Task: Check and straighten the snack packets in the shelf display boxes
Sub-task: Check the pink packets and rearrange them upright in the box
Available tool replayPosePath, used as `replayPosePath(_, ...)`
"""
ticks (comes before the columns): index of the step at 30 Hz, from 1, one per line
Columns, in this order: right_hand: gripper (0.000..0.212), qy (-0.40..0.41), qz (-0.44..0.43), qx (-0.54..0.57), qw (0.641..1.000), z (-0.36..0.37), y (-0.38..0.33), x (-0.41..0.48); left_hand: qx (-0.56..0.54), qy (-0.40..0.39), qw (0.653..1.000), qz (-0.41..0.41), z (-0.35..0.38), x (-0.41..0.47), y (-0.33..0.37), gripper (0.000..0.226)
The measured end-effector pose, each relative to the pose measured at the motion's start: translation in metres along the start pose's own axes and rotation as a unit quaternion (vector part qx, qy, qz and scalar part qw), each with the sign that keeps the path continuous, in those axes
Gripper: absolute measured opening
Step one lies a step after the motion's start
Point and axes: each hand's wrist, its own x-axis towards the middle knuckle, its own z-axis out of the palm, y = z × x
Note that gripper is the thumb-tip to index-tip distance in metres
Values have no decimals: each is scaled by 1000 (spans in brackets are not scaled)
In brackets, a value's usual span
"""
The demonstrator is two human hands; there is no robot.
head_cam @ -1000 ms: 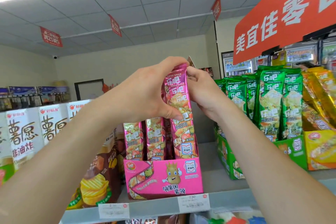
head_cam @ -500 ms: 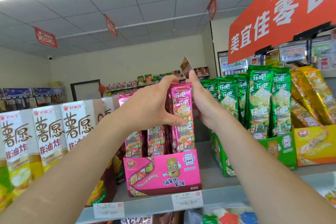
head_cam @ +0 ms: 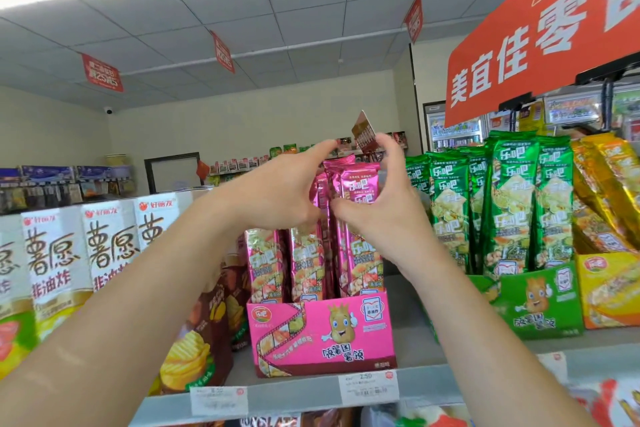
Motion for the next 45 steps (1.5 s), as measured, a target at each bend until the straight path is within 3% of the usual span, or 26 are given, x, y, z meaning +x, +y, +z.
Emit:
replayPosePath(2, 106, 49, -84, -154, 983, 5, -11, 0, 44, 1, 999, 5, -1, 2, -2, 84)
replayPosePath(5, 109, 73, -105, -309, 942, 14, -14, -1, 102, 16, 995, 10, -1, 7, -2, 61)
replayPosePath(8, 105, 54, -58, -300, 950, 17, -5, -3, 54, 32, 998, 11, 0, 12, 0, 47)
replayPosePath(15, 97, 74, -25, -259, 963, 16, 4, -4, -100, 5, 995, -26, 2, 21, -7, 51)
replayPosePath(18, 80, 71, -28, -251, 965, 13, 5, -3, -39, 65, 997, -25, 4, 26, -6, 57)
replayPosePath(22, 59, 54, -50, -272, 960, 10, 9, -5, -6, 4, 1000, -15, 9, 30, -2, 59)
replayPosePath(25, 63, 46, -77, -310, 947, 6, 10, -4, -36, -27, 999, -17, 6, 30, -5, 69)
replayPosePath(28, 70, 53, -108, -311, 943, 2, 5, -4, -18, -38, 999, 7, 4, 27, -4, 66)
replayPosePath(32, 66, 98, -233, -331, 909, -1, 0, -15, 99, 86, 988, 77, -6, 16, -3, 48)
replayPosePath(34, 60, 101, -277, -344, 892, -2, 0, -22, 188, 128, 971, 73, -11, 8, -8, 36)
replayPosePath(37, 53, 83, -298, -359, 881, -4, 2, -30, 272, 81, 959, 15, -15, -1, -18, 55)
replayPosePath(39, 51, 60, -288, -383, 876, -6, 4, -35, 235, 49, 971, 15, -13, -3, -23, 51)
replayPosePath(43, 47, 30, -268, -423, 865, -9, 8, -42, -11, 14, 1000, -12, -16, -5, -31, 32)
replayPosePath(45, 45, 27, -264, -422, 867, -10, 10, -42, -106, 54, 993, -8, -20, -9, -34, 22)
